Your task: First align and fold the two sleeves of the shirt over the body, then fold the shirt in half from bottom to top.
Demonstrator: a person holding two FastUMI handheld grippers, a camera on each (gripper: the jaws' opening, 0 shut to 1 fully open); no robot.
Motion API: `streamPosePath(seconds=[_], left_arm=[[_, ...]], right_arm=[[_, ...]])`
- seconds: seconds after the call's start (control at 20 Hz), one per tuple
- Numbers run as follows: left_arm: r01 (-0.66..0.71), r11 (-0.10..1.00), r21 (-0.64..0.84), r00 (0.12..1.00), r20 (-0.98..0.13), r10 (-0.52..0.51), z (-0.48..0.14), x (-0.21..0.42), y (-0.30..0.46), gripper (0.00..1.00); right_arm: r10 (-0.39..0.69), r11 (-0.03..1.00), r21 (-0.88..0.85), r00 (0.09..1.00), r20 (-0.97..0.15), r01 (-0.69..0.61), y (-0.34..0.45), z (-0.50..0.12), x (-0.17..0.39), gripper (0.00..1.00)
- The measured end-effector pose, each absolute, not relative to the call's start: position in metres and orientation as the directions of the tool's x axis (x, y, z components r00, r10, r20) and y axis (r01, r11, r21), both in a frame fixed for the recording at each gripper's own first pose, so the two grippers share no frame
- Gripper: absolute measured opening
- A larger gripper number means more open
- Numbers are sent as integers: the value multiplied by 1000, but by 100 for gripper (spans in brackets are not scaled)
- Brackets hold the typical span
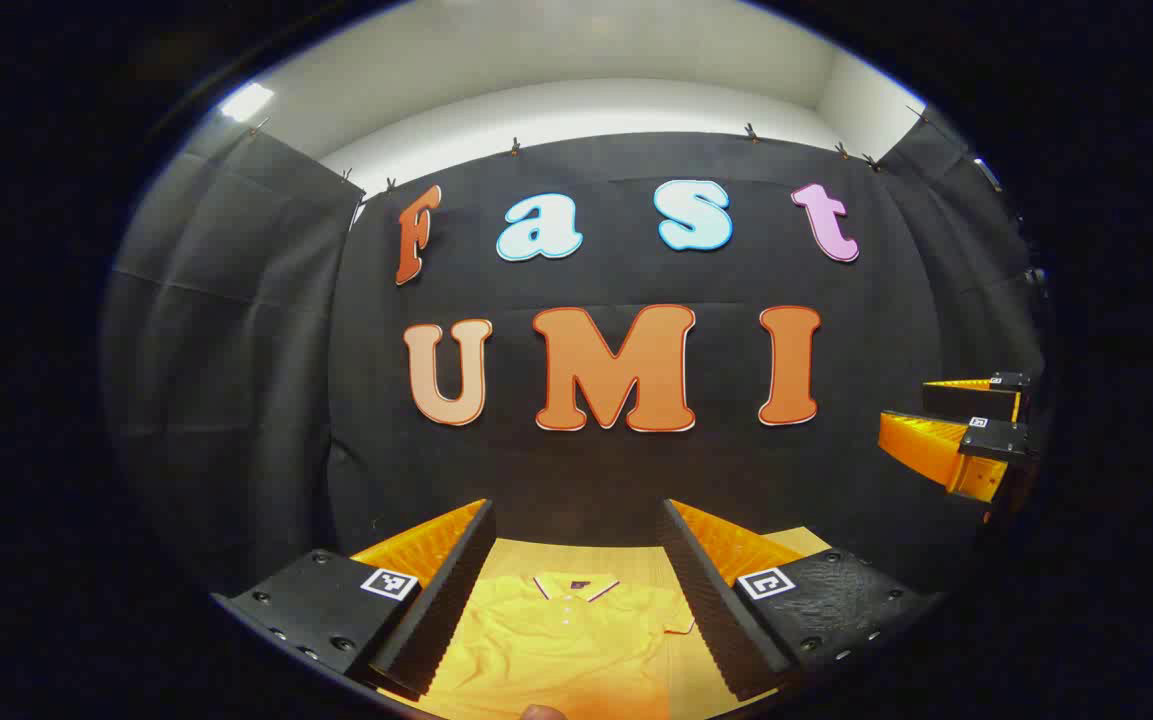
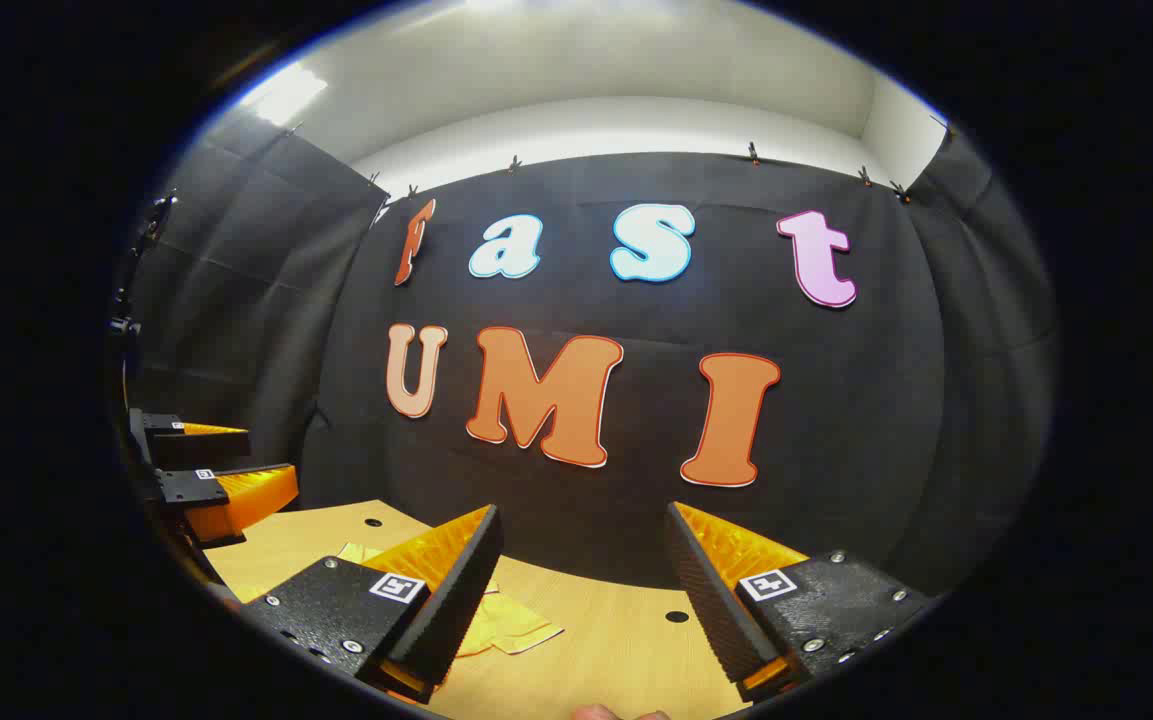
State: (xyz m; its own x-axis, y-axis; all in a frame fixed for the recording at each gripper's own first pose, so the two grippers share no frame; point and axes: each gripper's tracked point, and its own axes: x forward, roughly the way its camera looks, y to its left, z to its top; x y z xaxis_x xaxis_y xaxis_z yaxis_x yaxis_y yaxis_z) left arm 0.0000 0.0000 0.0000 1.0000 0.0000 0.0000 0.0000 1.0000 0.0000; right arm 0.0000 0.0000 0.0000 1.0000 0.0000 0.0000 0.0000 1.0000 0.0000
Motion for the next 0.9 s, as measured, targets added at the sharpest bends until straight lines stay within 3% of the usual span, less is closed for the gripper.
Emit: streamPosePath(seconds=[0.45,0.65,0.9], left_arm=[[134,990,31,990,44,-135,-5,48,130,100],[196,979,60,979,46,-198,-2,61,154,100],[198,979,49,980,23,-199,-14,59,166,100]], right_arm=[[-153,988,25,986,-59,155,130,10,25,100],[-140,990,-26,987,-78,139,178,16,23,98],[-120,992,-56,987,-109,115,193,9,30,94]])
